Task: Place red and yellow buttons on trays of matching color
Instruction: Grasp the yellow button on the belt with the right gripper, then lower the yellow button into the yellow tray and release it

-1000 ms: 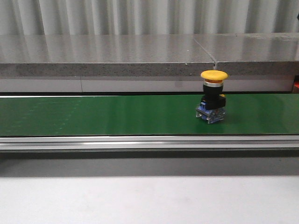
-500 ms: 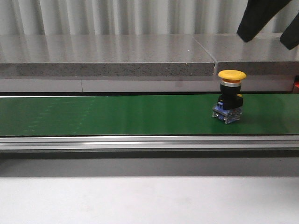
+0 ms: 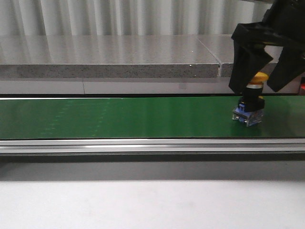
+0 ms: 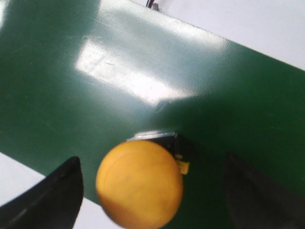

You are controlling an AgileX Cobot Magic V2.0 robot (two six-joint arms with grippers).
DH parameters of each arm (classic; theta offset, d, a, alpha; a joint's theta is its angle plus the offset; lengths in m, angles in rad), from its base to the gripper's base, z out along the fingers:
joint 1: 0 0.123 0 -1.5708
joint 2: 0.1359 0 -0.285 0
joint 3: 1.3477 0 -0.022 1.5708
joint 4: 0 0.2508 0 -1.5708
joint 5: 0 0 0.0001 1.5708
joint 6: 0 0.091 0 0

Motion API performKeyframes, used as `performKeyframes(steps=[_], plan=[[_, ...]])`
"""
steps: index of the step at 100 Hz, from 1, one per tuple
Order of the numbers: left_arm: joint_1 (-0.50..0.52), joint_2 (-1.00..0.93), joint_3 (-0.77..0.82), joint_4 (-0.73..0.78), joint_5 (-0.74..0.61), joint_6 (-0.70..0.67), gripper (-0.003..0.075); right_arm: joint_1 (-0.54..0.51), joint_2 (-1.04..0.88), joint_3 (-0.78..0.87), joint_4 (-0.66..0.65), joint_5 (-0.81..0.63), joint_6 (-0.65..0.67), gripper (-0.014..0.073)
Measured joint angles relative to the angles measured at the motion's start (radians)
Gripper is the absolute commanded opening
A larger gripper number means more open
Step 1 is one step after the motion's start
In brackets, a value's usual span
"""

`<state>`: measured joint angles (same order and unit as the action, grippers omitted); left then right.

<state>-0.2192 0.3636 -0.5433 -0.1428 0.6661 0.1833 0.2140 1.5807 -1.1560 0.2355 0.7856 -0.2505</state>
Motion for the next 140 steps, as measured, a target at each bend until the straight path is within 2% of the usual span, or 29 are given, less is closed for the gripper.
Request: performKeyframes(steps=[14,21,51,62,102,140], plan=[[0.0,0.0,0.0,0.0,0.0,0.0,-0.002,0.0,0.017,0.0,-0.002,-0.018,0.0,0.0258],[0.0,0.0,0.0,0.0,0.0,0.0,-0.002,0.0,0.018,0.0,-0.002,-0.022,0.0,0.0209],[0.0,0.0,0.0,0.0,0.0,0.0,-0.002,0.0,-0.026,0.0,-0.005,-0.035,0.002,0.0209],[0.0,0.0,0.0,0.0,0.0,0.0,-0.002,-0.035,-0.074,0.0,-0.005,-0.033,0.026,0.0209],[0.0,0.0,0.0,0.0,0.0,0.0,-0.002,-0.338,-0.139,0.0,-0.015,0.023,0.103,0.0209],[0.0,0.0,0.0,0.0,0.0,0.0,-0.002,-0.648,-0.139,0.064,-0.043,0.007,0.193,0.0209]])
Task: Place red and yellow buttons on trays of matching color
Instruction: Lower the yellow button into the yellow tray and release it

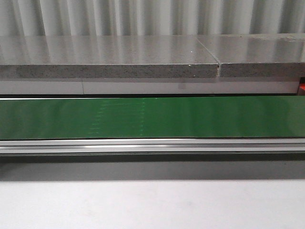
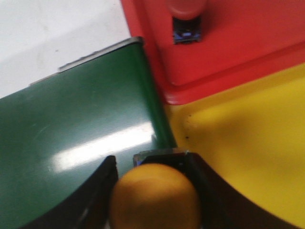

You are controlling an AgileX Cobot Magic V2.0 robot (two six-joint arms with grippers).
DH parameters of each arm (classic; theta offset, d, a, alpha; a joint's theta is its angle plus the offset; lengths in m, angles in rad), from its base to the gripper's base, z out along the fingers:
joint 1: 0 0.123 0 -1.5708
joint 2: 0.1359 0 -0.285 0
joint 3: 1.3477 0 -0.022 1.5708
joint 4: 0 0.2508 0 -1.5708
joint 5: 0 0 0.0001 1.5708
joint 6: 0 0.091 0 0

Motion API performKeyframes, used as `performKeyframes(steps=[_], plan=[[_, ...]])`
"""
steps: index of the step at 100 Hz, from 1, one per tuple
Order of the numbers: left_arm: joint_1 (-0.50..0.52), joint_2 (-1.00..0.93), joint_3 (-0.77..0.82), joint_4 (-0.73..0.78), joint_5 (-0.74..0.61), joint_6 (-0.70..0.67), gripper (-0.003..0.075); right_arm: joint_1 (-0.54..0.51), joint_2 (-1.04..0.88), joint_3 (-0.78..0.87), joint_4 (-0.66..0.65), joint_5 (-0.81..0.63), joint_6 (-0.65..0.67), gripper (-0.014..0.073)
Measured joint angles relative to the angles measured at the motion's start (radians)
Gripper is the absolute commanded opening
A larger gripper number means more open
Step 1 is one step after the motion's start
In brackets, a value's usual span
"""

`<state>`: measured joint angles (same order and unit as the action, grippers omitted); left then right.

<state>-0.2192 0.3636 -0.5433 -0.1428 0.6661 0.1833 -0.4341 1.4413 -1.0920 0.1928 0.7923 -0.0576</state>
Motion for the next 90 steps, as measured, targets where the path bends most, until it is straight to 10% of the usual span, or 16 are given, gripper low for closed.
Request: performKeyframes(steps=[62,90], plan=[[0.0,0.0,0.0,0.0,0.0,0.002,-0.002,-0.14,0.131,0.107,0.053,-0.22,0.076,0.0218],[0.0,0.0,0.0,0.0,0.0,0.002,-0.002,-0.14,0.194,0.107,0.068,-0.267,0.076,0.0477]])
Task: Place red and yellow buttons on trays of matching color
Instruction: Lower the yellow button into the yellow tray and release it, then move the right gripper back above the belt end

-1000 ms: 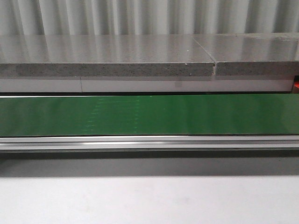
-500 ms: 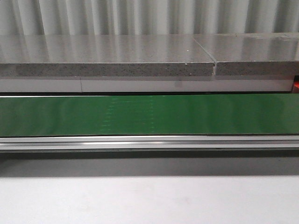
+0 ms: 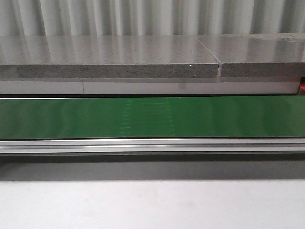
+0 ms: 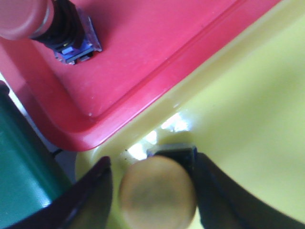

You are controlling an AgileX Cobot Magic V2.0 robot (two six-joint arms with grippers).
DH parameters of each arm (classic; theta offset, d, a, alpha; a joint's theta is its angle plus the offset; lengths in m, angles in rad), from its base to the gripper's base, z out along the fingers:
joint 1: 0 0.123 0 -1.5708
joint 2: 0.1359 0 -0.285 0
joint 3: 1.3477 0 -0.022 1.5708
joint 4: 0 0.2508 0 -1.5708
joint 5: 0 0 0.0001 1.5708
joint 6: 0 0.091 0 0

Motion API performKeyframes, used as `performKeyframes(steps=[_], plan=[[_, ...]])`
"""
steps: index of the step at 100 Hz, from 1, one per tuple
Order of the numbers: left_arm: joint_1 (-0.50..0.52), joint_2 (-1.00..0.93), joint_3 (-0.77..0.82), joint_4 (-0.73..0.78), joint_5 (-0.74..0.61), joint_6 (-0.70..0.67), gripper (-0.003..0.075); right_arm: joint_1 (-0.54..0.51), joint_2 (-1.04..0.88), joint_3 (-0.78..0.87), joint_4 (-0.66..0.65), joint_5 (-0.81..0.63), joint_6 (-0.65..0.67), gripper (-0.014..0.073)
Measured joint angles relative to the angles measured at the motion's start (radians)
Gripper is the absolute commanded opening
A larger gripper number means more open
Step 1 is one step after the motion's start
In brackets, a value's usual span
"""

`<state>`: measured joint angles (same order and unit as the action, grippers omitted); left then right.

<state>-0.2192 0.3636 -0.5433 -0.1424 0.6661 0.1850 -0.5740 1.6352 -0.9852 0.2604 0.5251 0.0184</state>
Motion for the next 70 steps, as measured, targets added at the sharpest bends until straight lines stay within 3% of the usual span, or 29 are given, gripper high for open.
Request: performKeyframes(steps=[25,37,46,70], plan=[[0.0,0.0,0.0,0.0,0.0,0.0,-0.002,0.0,0.004,0.0,0.002,-0.014,-0.009,0.0496],[0.0,0.0,0.0,0.0,0.0,0.0,-0.002,0.0,-0.028,0.0,0.002,-0.018,-0.025,0.0462],[0.0,0.0,0.0,0.0,0.0,0.0,-0.002,0.002,-0.075,0.0,0.002,-0.018,-0.06,0.0368],[0.0,0.0,0.0,0.0,0.0,0.0,-0.002,0.092,-0.214,0.0,-0.048,0.007,-0.102,-0.0016]])
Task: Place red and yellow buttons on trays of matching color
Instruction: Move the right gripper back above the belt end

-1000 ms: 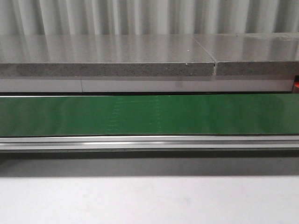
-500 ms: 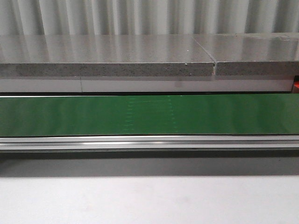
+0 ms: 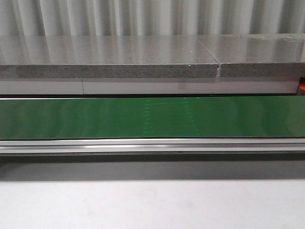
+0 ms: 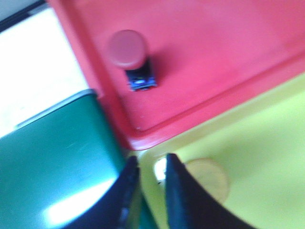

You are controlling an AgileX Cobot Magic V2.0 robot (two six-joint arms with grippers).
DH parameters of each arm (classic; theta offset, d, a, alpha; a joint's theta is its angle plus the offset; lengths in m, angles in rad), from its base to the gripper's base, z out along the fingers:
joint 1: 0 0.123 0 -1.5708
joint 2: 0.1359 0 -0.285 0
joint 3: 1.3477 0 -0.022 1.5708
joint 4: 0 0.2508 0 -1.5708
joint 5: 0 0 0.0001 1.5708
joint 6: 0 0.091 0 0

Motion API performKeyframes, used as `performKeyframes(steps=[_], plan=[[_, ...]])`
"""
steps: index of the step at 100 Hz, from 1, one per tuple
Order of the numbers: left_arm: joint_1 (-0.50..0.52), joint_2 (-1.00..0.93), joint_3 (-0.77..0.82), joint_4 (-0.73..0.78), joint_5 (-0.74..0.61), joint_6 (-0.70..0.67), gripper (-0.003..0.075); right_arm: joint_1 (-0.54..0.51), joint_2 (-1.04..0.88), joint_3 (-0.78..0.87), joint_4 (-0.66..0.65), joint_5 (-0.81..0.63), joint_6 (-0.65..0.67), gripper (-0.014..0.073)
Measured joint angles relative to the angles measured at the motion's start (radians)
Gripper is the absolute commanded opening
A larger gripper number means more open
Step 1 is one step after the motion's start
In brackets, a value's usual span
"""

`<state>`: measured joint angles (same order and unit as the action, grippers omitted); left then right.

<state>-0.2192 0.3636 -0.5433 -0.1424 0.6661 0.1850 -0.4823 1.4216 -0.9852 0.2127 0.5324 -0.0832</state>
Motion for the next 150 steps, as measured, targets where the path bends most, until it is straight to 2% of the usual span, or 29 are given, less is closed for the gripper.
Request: performKeyframes(steps=[6,37,59,79,100,124,150], plan=[[0.0,0.0,0.0,0.0,0.0,0.0,-0.002,0.034,-0.034,0.0,-0.015,0.014,-0.002,-0.0076],[0.0,0.0,0.0,0.0,0.0,0.0,-0.002,0.261,-0.174,0.031,-0.047,0.034,-0.002,-0.0072],[0.0,0.0,0.0,0.0,0.0,0.0,-0.002,0.404,-0.302,0.131,-0.075,0.021,-0.002,-0.0072],[0.0,0.0,0.0,0.0,0.0,0.0,-0.002,0.491,-0.44,0.23,-0.084,0.018,-0.002,-0.0072],[0.0,0.0,0.0,0.0,0.0,0.0,-0.002,0.544,-0.624,0.339,-0.089,0.018,-0.002,-0.0072],[0.0,0.0,0.0,0.0,0.0,0.0,-0.002,0.549,-0.851,0.446,-0.091,0.018,-0.002,-0.0072],[0.0,0.0,0.0,0.0,-0.009,0.0,-0.002,0.549,-0.957,0.493,-0.091,0.044,-0.004,-0.0072]])
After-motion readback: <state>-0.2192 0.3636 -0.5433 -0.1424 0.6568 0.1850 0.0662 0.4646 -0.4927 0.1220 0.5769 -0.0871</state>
